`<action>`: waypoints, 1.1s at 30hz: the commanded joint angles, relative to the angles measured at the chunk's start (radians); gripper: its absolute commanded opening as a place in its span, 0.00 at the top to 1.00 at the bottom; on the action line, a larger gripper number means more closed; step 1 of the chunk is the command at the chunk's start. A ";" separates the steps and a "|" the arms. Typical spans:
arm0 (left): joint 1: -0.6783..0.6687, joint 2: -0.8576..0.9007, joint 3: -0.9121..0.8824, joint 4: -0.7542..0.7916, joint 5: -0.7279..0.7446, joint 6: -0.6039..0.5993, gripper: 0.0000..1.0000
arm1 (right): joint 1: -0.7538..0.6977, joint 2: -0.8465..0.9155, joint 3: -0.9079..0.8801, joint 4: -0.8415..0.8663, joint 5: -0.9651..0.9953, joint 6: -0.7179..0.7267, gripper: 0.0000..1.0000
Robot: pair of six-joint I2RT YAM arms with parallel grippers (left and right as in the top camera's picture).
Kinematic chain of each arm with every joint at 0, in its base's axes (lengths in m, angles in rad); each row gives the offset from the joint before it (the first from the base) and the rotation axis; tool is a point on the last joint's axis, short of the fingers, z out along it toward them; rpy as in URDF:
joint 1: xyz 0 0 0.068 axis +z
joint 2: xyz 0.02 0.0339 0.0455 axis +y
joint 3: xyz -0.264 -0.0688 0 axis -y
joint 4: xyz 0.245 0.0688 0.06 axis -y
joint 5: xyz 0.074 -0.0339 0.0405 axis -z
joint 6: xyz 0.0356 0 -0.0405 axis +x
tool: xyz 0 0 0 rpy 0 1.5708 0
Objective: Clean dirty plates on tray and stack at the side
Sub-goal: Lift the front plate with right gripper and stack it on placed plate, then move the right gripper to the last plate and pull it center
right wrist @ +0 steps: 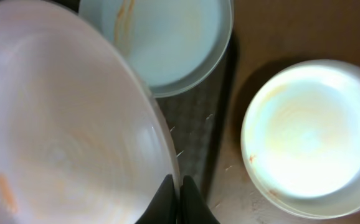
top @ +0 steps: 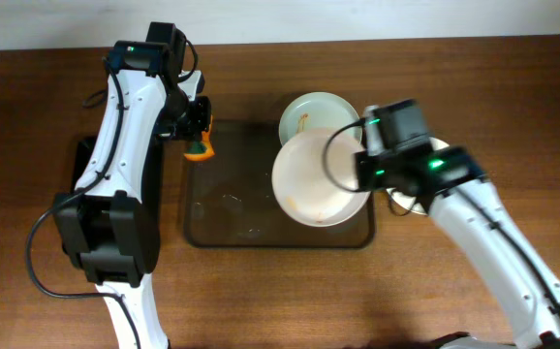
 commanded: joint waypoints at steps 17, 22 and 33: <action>0.002 -0.008 0.019 0.008 -0.004 0.016 1.00 | -0.711 0.378 -0.004 0.021 -0.258 0.041 0.63; 0.002 -0.008 0.019 0.014 -0.004 0.016 1.00 | -0.625 0.301 0.220 -0.122 -0.338 0.030 0.61; 0.002 -0.008 0.019 0.018 -0.004 0.016 1.00 | -0.084 0.501 0.233 0.087 0.091 0.325 0.61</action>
